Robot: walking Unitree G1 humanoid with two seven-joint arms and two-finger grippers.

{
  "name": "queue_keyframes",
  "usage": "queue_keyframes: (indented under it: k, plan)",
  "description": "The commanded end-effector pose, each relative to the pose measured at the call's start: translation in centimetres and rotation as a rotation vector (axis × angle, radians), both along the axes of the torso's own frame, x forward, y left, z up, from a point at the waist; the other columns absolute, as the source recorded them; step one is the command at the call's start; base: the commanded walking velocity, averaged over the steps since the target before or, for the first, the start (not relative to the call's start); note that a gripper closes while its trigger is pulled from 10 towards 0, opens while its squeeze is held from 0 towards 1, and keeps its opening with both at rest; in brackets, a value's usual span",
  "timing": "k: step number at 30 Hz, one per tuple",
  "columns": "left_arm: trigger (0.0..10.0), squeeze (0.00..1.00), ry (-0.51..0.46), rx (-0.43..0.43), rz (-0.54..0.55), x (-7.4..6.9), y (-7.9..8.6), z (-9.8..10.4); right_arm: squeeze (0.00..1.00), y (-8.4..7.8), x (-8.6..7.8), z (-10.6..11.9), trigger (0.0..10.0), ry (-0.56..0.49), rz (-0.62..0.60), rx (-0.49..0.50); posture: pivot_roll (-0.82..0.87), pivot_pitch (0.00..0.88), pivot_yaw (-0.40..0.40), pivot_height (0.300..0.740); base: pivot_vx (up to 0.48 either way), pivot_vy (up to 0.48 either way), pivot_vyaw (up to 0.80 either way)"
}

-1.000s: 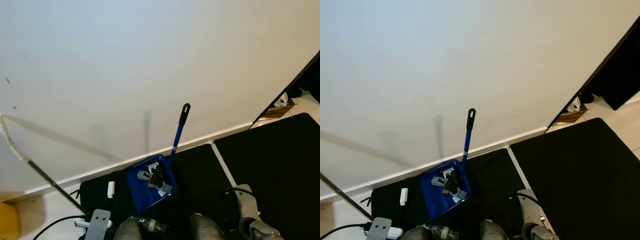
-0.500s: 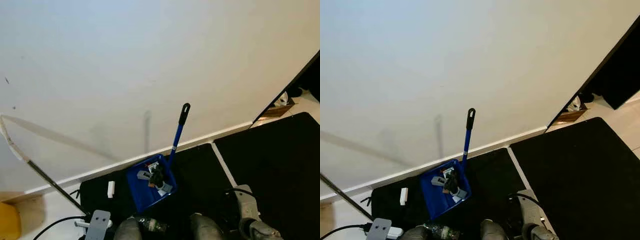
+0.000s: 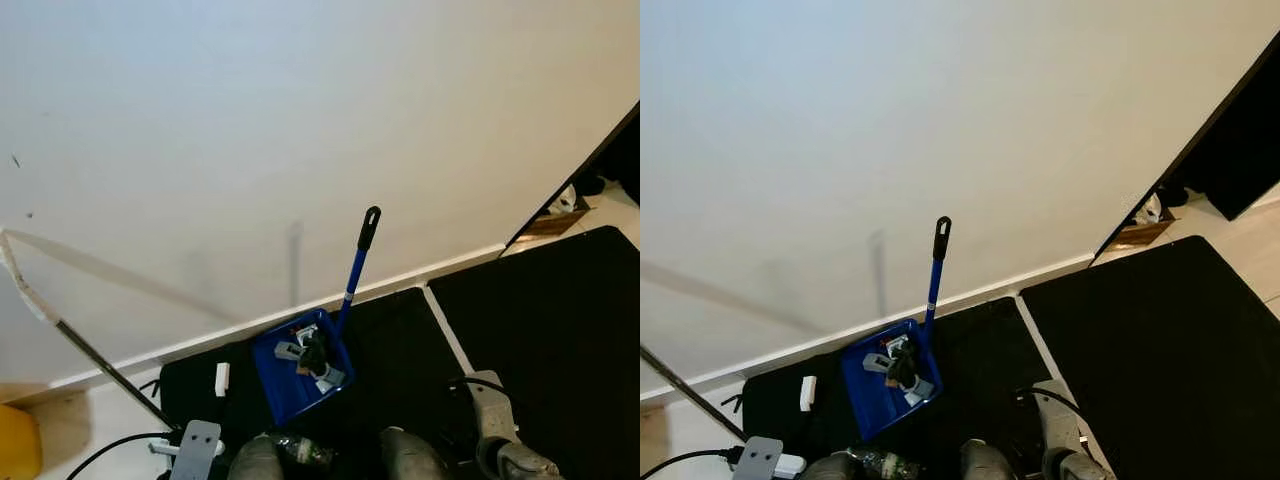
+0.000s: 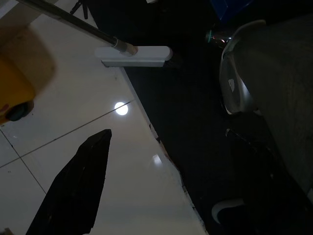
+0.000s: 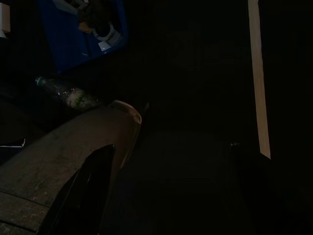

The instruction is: Sweep floor

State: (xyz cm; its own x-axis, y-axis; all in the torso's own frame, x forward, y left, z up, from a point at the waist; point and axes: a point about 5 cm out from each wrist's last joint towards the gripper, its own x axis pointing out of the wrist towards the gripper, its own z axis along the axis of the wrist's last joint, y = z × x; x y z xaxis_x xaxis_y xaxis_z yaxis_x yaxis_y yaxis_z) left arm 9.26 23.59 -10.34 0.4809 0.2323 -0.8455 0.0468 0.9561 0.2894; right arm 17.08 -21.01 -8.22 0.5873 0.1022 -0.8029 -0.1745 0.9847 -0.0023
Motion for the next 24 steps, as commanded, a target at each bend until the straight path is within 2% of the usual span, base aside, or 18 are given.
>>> queue_keyframes:
  k: [1,24]
  plan:
    - [10.0,0.0,0.026,-0.017,0.002,-0.74,-0.74,-0.36,0.0,-0.2,-0.74,-0.32,10.0,0.031,0.004,-0.01,0.07,0.079,-0.069,0.74,0.0,0.0,0.0]
    - [10.0,0.0,0.032,-0.005,0.012,-1.17,-0.71,-0.44,0.0,-0.29,-1.54,-0.65,10.0,0.052,0.002,-0.02,0.09,0.041,-0.058,0.74,0.0,0.0,0.0]
